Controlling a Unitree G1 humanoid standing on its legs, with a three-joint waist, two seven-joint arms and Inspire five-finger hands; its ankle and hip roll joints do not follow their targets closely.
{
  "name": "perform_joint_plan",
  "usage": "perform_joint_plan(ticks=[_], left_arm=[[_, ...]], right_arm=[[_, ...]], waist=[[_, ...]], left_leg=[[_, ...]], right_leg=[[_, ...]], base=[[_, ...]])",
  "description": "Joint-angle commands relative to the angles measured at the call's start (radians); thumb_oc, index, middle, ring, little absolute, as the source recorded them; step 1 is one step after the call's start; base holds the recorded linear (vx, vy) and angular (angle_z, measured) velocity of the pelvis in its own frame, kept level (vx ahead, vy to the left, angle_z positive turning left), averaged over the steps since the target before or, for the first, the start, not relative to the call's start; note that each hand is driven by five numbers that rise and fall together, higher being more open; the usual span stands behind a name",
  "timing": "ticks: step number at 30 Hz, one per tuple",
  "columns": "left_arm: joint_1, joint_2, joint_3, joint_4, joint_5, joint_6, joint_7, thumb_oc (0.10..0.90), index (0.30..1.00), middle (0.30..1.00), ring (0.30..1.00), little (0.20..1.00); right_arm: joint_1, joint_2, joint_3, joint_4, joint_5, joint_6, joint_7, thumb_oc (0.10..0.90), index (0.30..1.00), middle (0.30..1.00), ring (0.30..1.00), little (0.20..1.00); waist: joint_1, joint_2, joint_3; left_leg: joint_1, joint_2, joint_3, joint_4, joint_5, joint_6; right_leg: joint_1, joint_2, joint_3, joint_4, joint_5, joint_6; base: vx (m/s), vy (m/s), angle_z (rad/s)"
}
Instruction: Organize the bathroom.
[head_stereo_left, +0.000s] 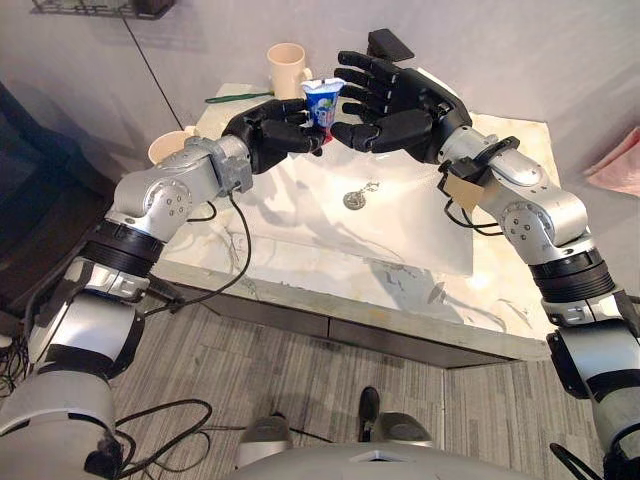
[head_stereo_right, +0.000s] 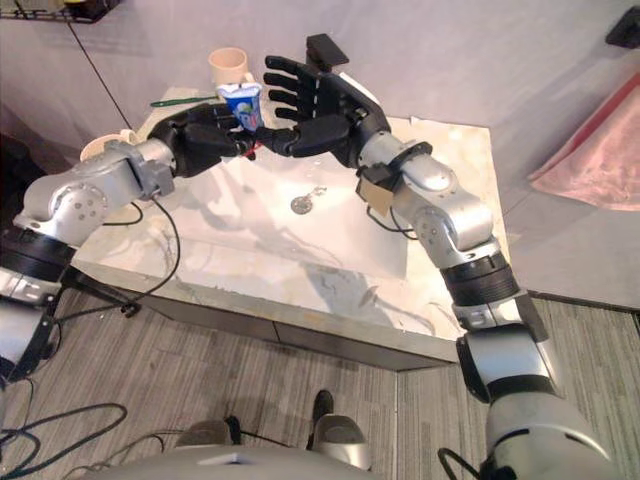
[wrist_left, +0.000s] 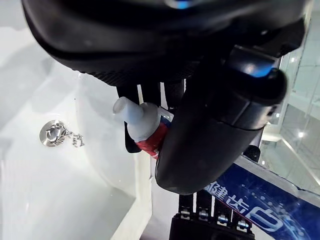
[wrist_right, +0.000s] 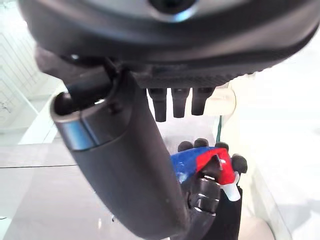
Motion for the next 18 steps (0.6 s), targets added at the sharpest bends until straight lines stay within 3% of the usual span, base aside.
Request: perform_joint_plan(ticks=[1, 18], left_arm=[[-0.034, -0.030, 0.096, -0.006, -0.027, -0.134, -0.029, 0.400, 0.300, 0.300, 0.300, 0.300], [-0.010, -0.020, 0.106, -0.014, -0.027, -0.129, -0.026, 0.400, 0.300, 0.300, 0.300, 0.300]], right_arm=[[-0.020, -0.004, -0.028, -0.034, -0.008, -0.117, -0.005, 0.800, 0.900, 0.900, 0.900, 0.900], [-0.008, -0.001, -0.033, -0.034, 0.002, -0.127, -0.002, 0.800, 0.900, 0.900, 0.900, 0.900]], waist=[[0.021, 0.035, -0.183], [0.017, 0.037, -0.190]], left_leg=[[-0.070, 0.020, 0.004, -0.082, 0.048, 0.001], [-0.044, 0.014, 0.006, -0.093, 0.041, 0.005]], right_leg=[[-0.028, -0.014, -0.005, 0.176, -0.209, 0.082], [-0.010, -0.012, 0.004, 0.159, -0.201, 0.087]], base=[[0.00, 0.000, 0.10], [0.00, 0.000, 0.00]])
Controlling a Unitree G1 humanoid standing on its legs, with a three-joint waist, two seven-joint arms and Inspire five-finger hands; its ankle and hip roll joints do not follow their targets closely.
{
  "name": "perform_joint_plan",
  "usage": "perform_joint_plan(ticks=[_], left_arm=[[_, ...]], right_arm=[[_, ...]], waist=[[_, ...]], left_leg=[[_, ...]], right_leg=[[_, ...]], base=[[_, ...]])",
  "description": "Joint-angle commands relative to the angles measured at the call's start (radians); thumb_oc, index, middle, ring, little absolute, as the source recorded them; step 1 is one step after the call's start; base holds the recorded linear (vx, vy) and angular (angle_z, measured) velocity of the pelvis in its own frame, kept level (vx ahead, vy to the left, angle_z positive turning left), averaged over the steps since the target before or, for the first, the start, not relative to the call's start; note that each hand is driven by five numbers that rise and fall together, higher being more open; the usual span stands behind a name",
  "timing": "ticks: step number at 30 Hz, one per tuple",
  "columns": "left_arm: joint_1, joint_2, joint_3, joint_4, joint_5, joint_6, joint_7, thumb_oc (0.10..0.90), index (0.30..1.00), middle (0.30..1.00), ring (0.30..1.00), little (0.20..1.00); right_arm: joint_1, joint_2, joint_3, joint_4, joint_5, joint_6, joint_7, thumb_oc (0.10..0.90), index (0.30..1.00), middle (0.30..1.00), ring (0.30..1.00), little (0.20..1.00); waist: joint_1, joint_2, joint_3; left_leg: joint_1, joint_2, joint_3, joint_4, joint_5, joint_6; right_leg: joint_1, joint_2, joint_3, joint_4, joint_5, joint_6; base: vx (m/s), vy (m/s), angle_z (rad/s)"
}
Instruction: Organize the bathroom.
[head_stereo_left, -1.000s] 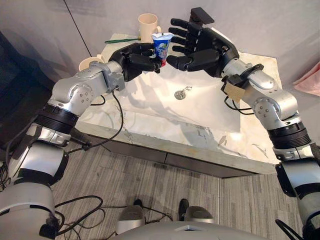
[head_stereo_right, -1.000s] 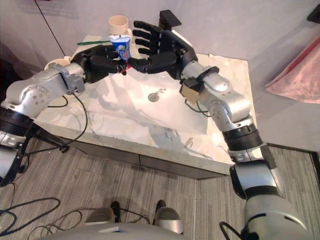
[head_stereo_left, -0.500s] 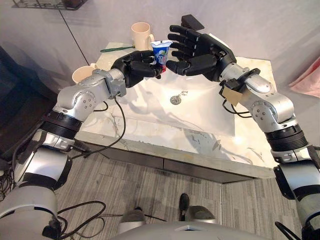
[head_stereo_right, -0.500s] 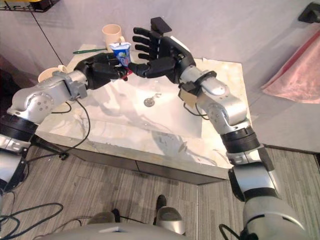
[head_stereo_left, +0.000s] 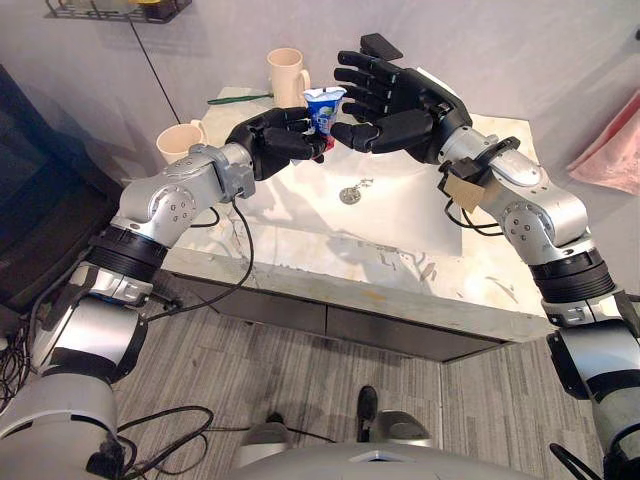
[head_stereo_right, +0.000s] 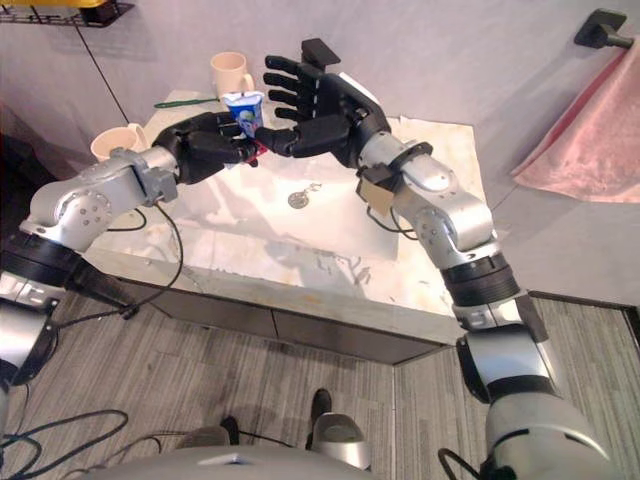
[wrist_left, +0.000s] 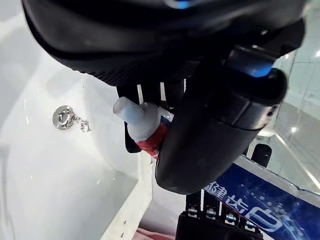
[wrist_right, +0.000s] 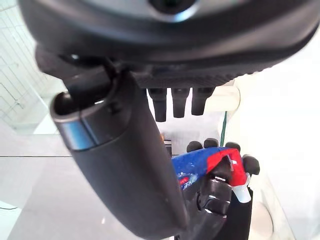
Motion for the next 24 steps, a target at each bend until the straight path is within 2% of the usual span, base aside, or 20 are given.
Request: perform_joint_plan(ticks=[1, 7, 12, 14, 17, 24], left_arm=[[-0.026, -0.004, 0.105, -0.017, -0.025, -0.131, -0.024, 0.400, 0.300, 0.300, 0.300, 0.300], [-0.025, 0.002, 0.108, -0.012, -0.002, -0.127, -0.011, 0.400, 0.300, 0.300, 0.300, 0.300], [-0.024, 0.013, 0.114, 0.006, 0.011, -0.129, -0.009, 0.400, 0.300, 0.300, 0.300, 0.300], [-0.025, 0.017, 0.116, 0.013, 0.006, -0.126, -0.015, 0.400, 0.300, 0.300, 0.300, 0.300], [-0.028, 0.025, 0.117, 0.017, -0.001, -0.123, -0.021, 0.400, 0.300, 0.300, 0.300, 0.300], [-0.026, 0.036, 0.124, 0.002, -0.009, -0.107, -0.016, 0.400, 0.300, 0.300, 0.300, 0.300]], right_arm=[[-0.007, -0.001, -0.034, -0.034, 0.007, -0.124, -0.004, 0.800, 0.900, 0.900, 0.900, 0.900], [-0.007, 0.009, -0.029, -0.026, 0.040, -0.107, 0.007, 0.800, 0.900, 0.900, 0.900, 0.900], [-0.006, 0.023, -0.029, -0.030, 0.123, -0.075, 0.014, 0.800, 0.900, 0.900, 0.900, 0.900], [-0.004, 0.029, -0.032, -0.032, 0.193, -0.052, 0.008, 0.800, 0.900, 0.900, 0.900, 0.900], [0.003, 0.043, -0.038, -0.033, 0.172, -0.055, 0.003, 0.800, 0.900, 0.900, 0.900, 0.900], [0.010, 0.054, -0.035, -0.049, 0.227, -0.033, -0.003, 0.800, 0.900, 0.900, 0.900, 0.900]], waist=[[0.027, 0.028, -0.182], [0.028, 0.029, -0.181], [0.031, 0.029, -0.182], [0.032, 0.029, -0.183], [0.034, 0.028, -0.185], [0.035, 0.030, -0.193]], left_leg=[[-0.085, 0.011, 0.007, 0.006, 0.039, 0.004], [-0.076, 0.012, 0.008, 0.000, 0.040, 0.005], [-0.070, 0.010, 0.006, -0.004, 0.041, 0.006], [-0.068, 0.011, 0.006, -0.007, 0.041, 0.005], [-0.068, 0.012, 0.005, -0.009, 0.040, 0.005], [-0.065, 0.011, 0.007, -0.017, 0.043, 0.006]], right_leg=[[0.004, -0.028, -0.002, 0.157, -0.209, 0.081], [0.012, -0.027, -0.004, 0.153, -0.209, 0.081], [0.018, -0.025, -0.006, 0.147, -0.208, 0.080], [0.020, -0.025, -0.008, 0.145, -0.207, 0.081], [0.020, -0.025, -0.010, 0.145, -0.208, 0.082], [0.022, -0.024, -0.011, 0.137, -0.206, 0.083]], base=[[0.00, 0.000, 0.00], [0.00, -0.002, -0.01], [0.00, 0.000, 0.00], [0.00, 0.000, 0.00], [0.00, -0.001, -0.01], [0.00, 0.000, 0.00]])
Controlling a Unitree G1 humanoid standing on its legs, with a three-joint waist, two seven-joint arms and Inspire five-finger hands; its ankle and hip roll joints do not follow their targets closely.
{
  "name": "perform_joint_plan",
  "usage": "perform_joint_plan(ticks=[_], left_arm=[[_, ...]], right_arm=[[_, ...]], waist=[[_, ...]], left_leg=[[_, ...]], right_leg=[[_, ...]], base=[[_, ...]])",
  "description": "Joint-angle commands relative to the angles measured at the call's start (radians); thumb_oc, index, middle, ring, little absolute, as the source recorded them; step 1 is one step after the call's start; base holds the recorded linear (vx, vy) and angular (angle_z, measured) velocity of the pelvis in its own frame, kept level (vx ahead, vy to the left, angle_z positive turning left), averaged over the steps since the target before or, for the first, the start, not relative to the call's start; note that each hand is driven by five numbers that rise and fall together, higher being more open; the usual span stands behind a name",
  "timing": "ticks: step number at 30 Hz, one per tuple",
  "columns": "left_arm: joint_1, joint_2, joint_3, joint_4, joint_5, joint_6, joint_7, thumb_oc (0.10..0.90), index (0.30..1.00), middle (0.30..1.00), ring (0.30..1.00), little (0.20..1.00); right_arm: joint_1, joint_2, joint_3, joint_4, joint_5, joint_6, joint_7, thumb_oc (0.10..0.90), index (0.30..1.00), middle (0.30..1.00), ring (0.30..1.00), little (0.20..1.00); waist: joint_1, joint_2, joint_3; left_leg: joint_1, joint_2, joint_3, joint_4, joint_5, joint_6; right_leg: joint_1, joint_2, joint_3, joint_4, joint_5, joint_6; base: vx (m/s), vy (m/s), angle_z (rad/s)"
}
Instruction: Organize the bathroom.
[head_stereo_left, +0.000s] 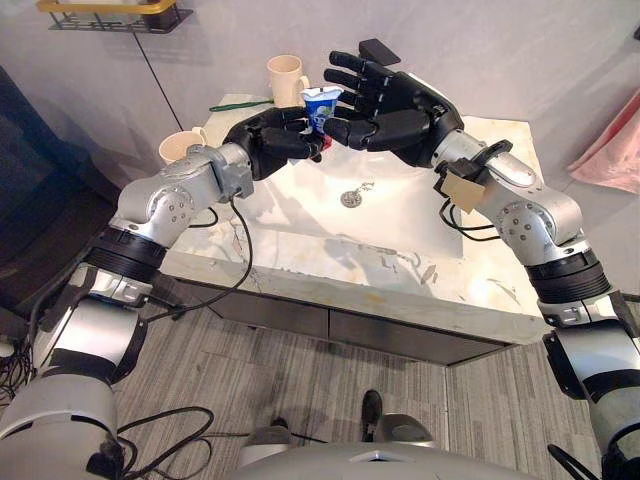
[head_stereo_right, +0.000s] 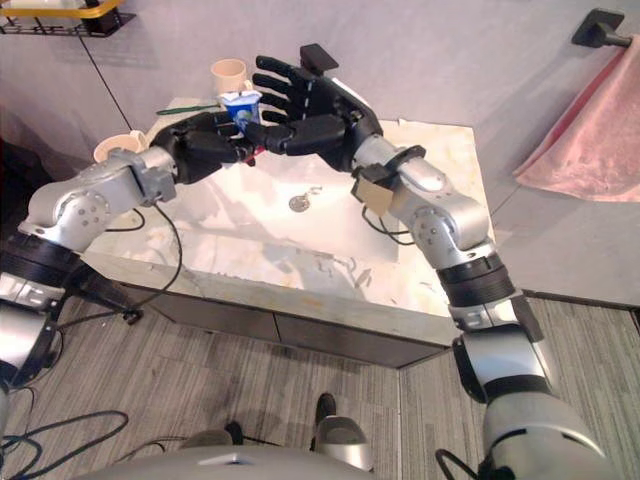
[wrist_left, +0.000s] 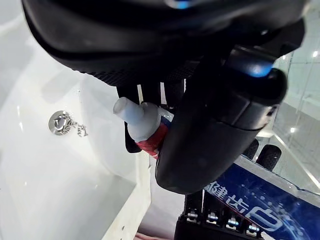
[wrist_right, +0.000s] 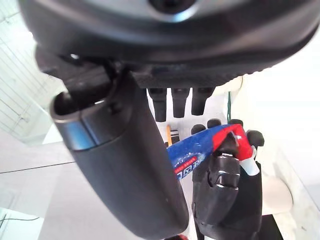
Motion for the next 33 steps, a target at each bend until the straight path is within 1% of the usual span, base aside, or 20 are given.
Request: perform_joint_plan(ticks=[1, 7, 12, 13, 15, 20, 29, 33], left_arm=[[-0.028, 0.036, 0.105, -0.001, -0.016, -0.106, -0.019, 0.400, 0.300, 0.300, 0.300, 0.300], [-0.025, 0.035, 0.113, 0.000, -0.018, -0.098, -0.021, 0.400, 0.300, 0.300, 0.300, 0.300], [-0.026, 0.035, 0.110, -0.005, -0.031, -0.053, -0.022, 0.400, 0.300, 0.300, 0.300, 0.300], [-0.024, 0.034, 0.104, 0.004, -0.027, -0.032, -0.031, 0.400, 0.300, 0.300, 0.300, 0.300], [-0.020, 0.032, 0.101, 0.009, -0.017, -0.023, -0.041, 0.400, 0.300, 0.300, 0.300, 0.300], [-0.013, 0.022, 0.095, 0.022, -0.015, -0.026, -0.052, 0.400, 0.300, 0.300, 0.300, 0.300], [-0.012, 0.002, 0.092, 0.017, -0.007, -0.031, -0.034, 0.400, 0.300, 0.300, 0.300, 0.300], [-0.009, -0.004, 0.091, 0.018, -0.004, -0.044, -0.030, 0.400, 0.300, 0.300, 0.300, 0.300]], right_arm=[[0.011, 0.038, -0.033, -0.051, 0.086, -0.067, -0.001, 0.800, 0.900, 0.900, 0.900, 0.900], [0.003, 0.040, -0.025, -0.056, 0.063, -0.058, 0.004, 0.800, 0.900, 0.900, 0.900, 0.900], [-0.001, 0.043, -0.022, -0.055, 0.062, -0.061, 0.003, 0.800, 0.900, 0.900, 0.900, 0.900], [-0.004, 0.047, -0.019, -0.055, 0.061, -0.067, 0.000, 0.800, 0.900, 0.900, 0.900, 0.900], [-0.005, 0.050, -0.018, -0.055, 0.060, -0.070, -0.001, 0.800, 0.900, 0.900, 0.900, 0.900], [-0.010, 0.059, -0.013, -0.053, 0.050, -0.076, -0.001, 0.800, 0.900, 0.900, 0.900, 0.900], [-0.014, 0.069, -0.005, -0.049, 0.047, -0.063, -0.002, 0.800, 0.900, 0.900, 0.900, 0.900], [-0.013, 0.079, 0.002, -0.043, 0.046, -0.054, 0.000, 0.800, 0.900, 0.900, 0.900, 0.900]], waist=[[0.029, 0.017, -0.183], [0.029, 0.018, -0.187], [0.030, 0.020, -0.186], [0.030, 0.020, -0.186], [0.030, 0.021, -0.186], [0.031, 0.021, -0.184], [0.029, 0.022, -0.185], [0.031, 0.022, -0.186]], left_leg=[[-0.080, 0.010, -0.003, 0.000, 0.040, 0.005], [-0.073, 0.010, -0.002, -0.007, 0.042, 0.005], [-0.070, 0.009, -0.004, -0.009, 0.042, 0.006], [-0.069, 0.008, -0.005, -0.007, 0.041, 0.006], [-0.068, 0.008, -0.006, -0.007, 0.041, 0.007], [-0.066, 0.005, -0.007, -0.006, 0.040, 0.009], [-0.056, 0.004, -0.008, -0.013, 0.041, 0.009], [-0.052, 0.003, -0.010, -0.019, 0.042, 0.010]], right_leg=[[0.019, -0.025, -0.015, 0.138, -0.206, 0.083], [0.025, -0.024, -0.016, 0.131, -0.204, 0.083], [0.027, -0.023, -0.018, 0.131, -0.204, 0.083], [0.029, -0.024, -0.018, 0.130, -0.204, 0.084], [0.030, -0.023, -0.017, 0.130, -0.204, 0.084], [0.032, -0.023, -0.015, 0.130, -0.203, 0.084], [0.040, -0.022, -0.016, 0.125, -0.201, 0.085], [0.043, -0.021, -0.018, 0.122, -0.201, 0.085]], base=[[0.00, 0.000, 0.00], [0.00, 0.000, 0.00], [0.00, 0.000, 0.00], [0.00, 0.000, 0.00], [0.00, 0.000, 0.00], [0.00, 0.000, 0.00], [0.00, 0.000, 0.00], [0.00, 0.000, 0.00]])
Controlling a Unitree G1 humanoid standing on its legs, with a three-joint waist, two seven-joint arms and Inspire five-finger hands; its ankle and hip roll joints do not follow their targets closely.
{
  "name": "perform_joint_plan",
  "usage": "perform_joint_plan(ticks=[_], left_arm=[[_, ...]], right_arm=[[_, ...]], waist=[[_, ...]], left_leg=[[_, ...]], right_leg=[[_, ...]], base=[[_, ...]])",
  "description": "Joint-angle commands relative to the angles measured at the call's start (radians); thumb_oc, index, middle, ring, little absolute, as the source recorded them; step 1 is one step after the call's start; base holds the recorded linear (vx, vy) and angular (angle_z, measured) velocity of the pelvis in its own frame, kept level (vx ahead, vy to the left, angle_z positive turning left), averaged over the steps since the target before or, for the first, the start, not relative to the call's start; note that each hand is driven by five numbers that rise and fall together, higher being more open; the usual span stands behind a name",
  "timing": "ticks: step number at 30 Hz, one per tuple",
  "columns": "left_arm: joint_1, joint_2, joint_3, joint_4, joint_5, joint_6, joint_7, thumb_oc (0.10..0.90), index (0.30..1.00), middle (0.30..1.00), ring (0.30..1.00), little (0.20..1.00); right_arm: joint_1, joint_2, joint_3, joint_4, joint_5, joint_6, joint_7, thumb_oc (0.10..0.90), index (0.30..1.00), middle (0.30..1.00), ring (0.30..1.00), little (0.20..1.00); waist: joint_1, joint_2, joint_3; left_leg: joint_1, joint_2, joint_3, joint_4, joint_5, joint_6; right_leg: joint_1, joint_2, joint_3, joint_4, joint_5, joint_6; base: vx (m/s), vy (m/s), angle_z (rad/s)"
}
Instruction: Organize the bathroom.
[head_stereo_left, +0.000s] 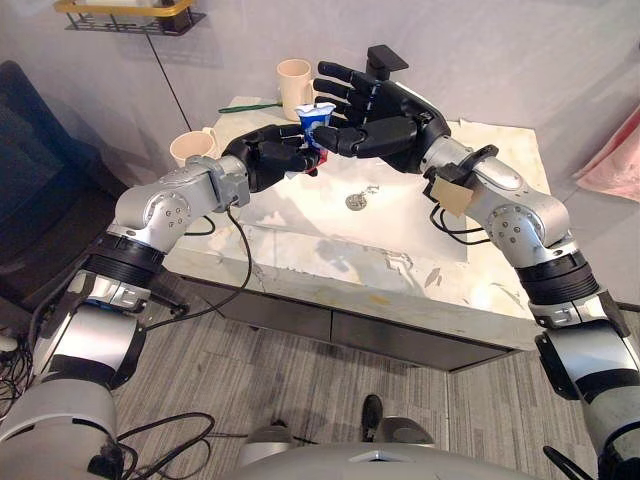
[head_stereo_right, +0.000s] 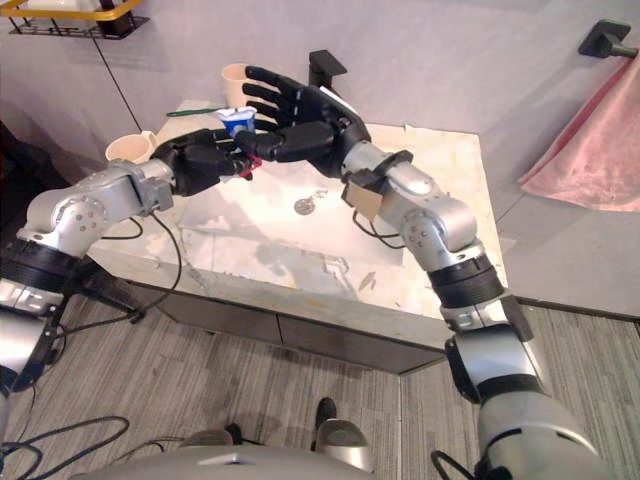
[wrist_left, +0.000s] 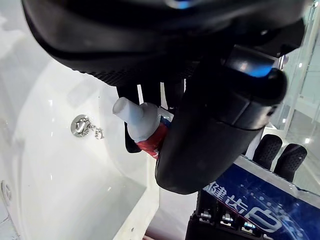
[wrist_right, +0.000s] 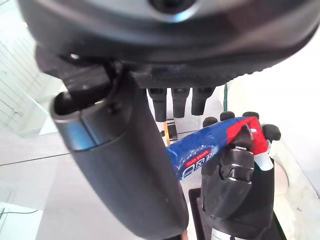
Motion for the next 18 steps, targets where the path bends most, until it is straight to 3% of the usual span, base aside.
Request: perform_joint_plan(ticks=[1, 9, 10, 11, 12, 13, 18], left_arm=[[-0.045, -0.002, 0.072, 0.011, -0.003, -0.117, -0.018, 0.400, 0.300, 0.300, 0.300, 0.300], [-0.037, -0.003, 0.075, -0.008, -0.013, -0.119, -0.011, 0.400, 0.300, 0.300, 0.300, 0.300], [-0.036, -0.003, 0.075, -0.007, -0.013, -0.120, -0.013, 0.400, 0.300, 0.300, 0.300, 0.300], [-0.035, -0.004, 0.075, -0.008, -0.011, -0.119, -0.012, 0.400, 0.300, 0.300, 0.300, 0.300], [-0.035, -0.004, 0.075, -0.009, -0.010, -0.119, -0.013, 0.400, 0.300, 0.300, 0.300, 0.300], [-0.035, -0.006, 0.074, -0.008, -0.009, -0.120, -0.012, 0.400, 0.300, 0.300, 0.300, 0.300], [-0.031, -0.005, 0.076, -0.012, -0.013, -0.118, -0.008, 0.400, 0.300, 0.300, 0.300, 0.300]], right_arm=[[-0.012, 0.039, -0.017, -0.040, 0.050, -0.063, 0.010, 0.800, 0.900, 0.900, 0.900, 0.900], [0.001, 0.039, -0.008, -0.035, 0.041, -0.054, 0.031, 0.800, 0.900, 0.900, 0.900, 0.900], [0.000, 0.038, -0.007, -0.034, 0.042, -0.053, 0.033, 0.748, 0.822, 0.822, 0.822, 0.822], [-0.002, 0.038, -0.005, -0.034, 0.045, -0.050, 0.035, 0.585, 0.578, 0.578, 0.578, 0.578], [-0.002, 0.038, -0.005, -0.035, 0.046, -0.049, 0.036, 0.568, 0.552, 0.552, 0.552, 0.552], [-0.006, 0.039, 0.000, -0.034, 0.048, -0.048, 0.035, 0.400, 0.300, 0.300, 0.300, 0.300], [-0.007, 0.040, 0.002, -0.035, 0.049, -0.045, 0.036, 0.400, 0.300, 0.300, 0.300, 0.300]], waist=[[0.012, 0.024, -0.185], [0.011, 0.023, -0.185], [0.011, 0.023, -0.185], [0.012, 0.024, -0.185], [0.012, 0.023, -0.185], [0.012, 0.023, -0.185], [0.013, 0.025, -0.187]], left_leg=[[-0.070, 0.004, -0.010, -0.014, 0.042, 0.009], [-0.066, 0.004, -0.010, -0.018, 0.042, 0.010], [-0.065, 0.004, -0.010, -0.019, 0.042, 0.010], [-0.065, 0.004, -0.010, -0.019, 0.043, 0.009], [-0.065, 0.004, -0.010, -0.020, 0.043, 0.010], [-0.064, 0.003, -0.011, -0.020, 0.042, 0.010], [-0.062, 0.003, -0.011, -0.022, 0.043, 0.010]], right_leg=[[0.028, -0.021, -0.019, 0.123, -0.200, 0.085], [0.031, -0.021, -0.019, 0.120, -0.200, 0.085], [0.031, -0.021, -0.020, 0.119, -0.200, 0.085], [0.032, -0.021, -0.020, 0.119, -0.199, 0.085], [0.032, -0.021, -0.020, 0.119, -0.199, 0.085], [0.033, -0.021, -0.020, 0.119, -0.199, 0.085], [0.033, -0.021, -0.020, 0.118, -0.200, 0.086]], base=[[0.00, 0.000, 0.00], [0.00, 0.000, 0.00], [0.00, 0.000, 0.00], [0.00, 0.000, 0.00], [0.00, 0.000, 0.00], [0.00, 0.000, 0.00], [0.00, 0.000, 0.00]])
